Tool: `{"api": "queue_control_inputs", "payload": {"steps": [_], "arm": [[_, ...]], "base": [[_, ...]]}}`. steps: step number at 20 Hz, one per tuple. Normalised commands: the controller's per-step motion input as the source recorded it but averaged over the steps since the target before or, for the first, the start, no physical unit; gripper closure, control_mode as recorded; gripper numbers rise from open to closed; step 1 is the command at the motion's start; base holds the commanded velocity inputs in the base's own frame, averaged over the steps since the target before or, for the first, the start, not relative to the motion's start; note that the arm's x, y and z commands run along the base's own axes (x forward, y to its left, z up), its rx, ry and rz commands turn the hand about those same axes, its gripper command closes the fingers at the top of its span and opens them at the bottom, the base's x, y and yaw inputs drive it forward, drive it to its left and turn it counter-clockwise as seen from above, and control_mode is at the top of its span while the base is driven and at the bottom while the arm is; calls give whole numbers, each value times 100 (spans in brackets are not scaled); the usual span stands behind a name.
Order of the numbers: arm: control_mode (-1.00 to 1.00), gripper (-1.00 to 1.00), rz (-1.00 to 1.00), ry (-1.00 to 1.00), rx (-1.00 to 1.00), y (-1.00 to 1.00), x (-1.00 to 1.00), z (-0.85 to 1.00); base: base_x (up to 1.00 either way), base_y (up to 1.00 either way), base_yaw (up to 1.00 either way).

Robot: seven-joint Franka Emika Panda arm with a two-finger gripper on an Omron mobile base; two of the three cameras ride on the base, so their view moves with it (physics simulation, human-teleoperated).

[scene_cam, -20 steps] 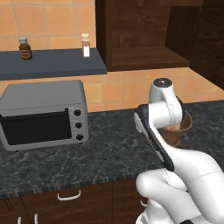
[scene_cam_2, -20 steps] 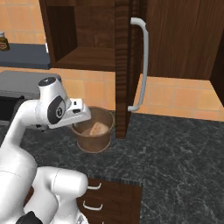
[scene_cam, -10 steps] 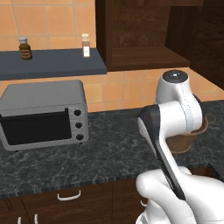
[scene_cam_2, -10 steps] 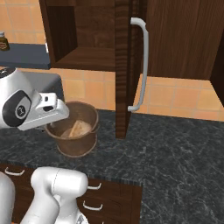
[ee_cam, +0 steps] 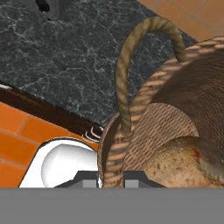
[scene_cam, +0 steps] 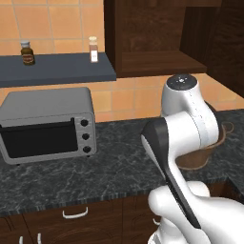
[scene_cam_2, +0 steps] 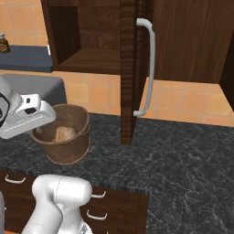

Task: Open the cabinet, pick up the bread from the cabinet and place it in the basket. Then move the basket to the dining counter.

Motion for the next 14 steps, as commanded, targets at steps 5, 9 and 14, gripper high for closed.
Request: {"api": "queue_control_inputs", "payload": {"steps": [5,9,14], "arm": [[-100,100,0,0,0,0,0,0],[-100,100,0,0,0,4,-15,0],[100,100,0,0,0,0,0,0]], "base": [[0,0,0],[0,0,0],[-82,41,1]]}}
